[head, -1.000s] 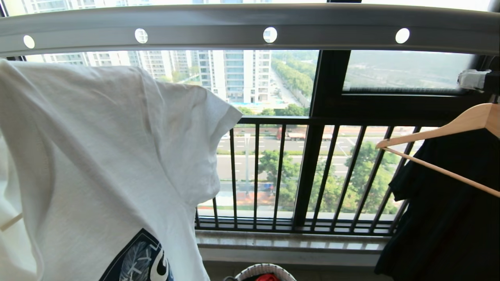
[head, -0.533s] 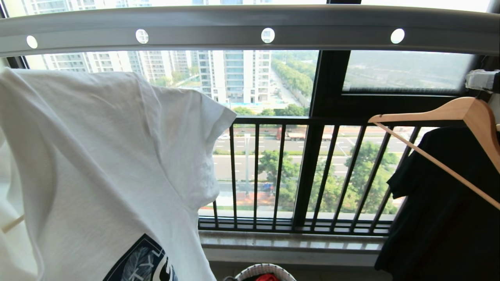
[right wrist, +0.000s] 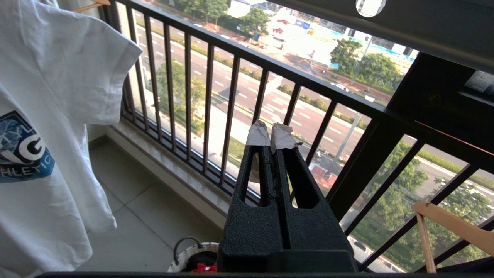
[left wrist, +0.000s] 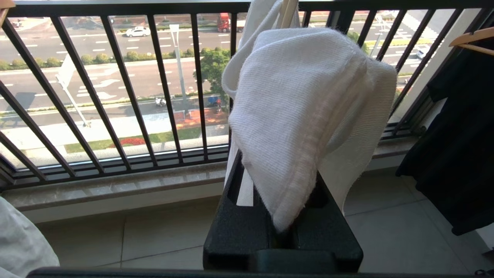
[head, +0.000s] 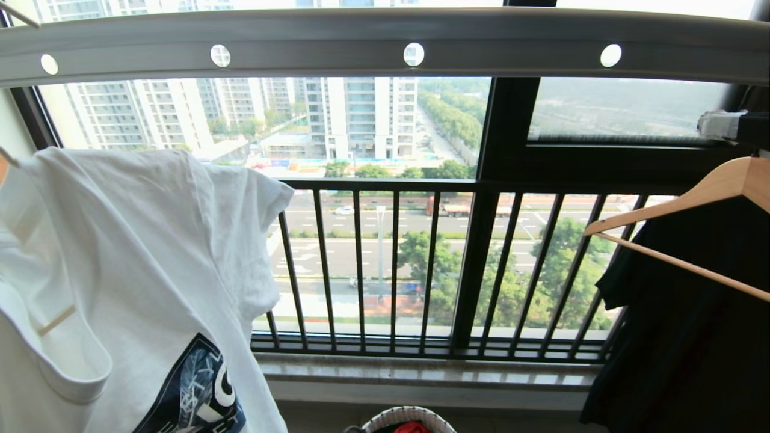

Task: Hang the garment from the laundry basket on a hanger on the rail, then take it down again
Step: Hang the clothes rack on the clothesline

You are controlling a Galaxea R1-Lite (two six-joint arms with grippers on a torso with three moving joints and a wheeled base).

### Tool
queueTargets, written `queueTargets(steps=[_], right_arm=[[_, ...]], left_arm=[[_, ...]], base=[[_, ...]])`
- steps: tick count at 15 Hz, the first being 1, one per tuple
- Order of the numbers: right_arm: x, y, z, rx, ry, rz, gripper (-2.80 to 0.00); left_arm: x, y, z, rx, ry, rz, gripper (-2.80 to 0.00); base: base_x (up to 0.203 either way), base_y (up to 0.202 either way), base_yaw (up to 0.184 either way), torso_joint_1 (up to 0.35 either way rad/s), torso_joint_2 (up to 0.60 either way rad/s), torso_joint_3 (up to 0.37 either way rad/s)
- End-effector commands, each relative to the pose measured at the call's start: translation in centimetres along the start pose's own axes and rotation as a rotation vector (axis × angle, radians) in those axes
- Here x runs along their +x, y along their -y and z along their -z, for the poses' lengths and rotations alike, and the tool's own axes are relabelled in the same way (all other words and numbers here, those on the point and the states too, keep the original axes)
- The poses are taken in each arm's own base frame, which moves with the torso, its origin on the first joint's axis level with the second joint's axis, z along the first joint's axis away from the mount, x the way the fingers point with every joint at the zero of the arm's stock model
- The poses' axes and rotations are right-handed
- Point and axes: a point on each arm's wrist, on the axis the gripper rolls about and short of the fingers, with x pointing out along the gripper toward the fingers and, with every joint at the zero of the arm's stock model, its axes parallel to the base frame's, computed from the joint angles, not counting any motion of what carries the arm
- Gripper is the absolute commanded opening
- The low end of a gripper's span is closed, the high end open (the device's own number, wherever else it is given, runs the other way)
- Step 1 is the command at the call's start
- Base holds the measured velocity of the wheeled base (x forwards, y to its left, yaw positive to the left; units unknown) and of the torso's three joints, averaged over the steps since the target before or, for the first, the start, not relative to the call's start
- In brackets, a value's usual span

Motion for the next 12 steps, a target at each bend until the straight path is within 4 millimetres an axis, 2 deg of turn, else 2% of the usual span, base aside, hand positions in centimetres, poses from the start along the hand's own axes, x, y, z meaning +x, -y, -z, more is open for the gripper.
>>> queueTargets(steps=[1,6,12], right_arm=[[0.3,0.1,0.1,0.002,-0.005,-0.003,-2.80],[0.5,0.2,0.2,0.004,-0.009,-0.005,-2.80],[1.0,0.3,0.4,0.009,-0.022,-0.007,-2.80]], left_arm=[[1.2,-0.1,-0.1,-0.002,-0.031,-0.004,-2.80],[2.4,-0.2,-0.2,-0.001,-0.039,0.001,-2.80],[7.6,-0.6,-1.1,0.000,-0.039,-0.004,-2.80]], base=[[0.000,0.000,0.000,0.000,0.00,0.000],[0.000,0.000,0.000,0.000,0.00,0.000],[0.000,0.000,0.000,0.000,0.00,0.000]])
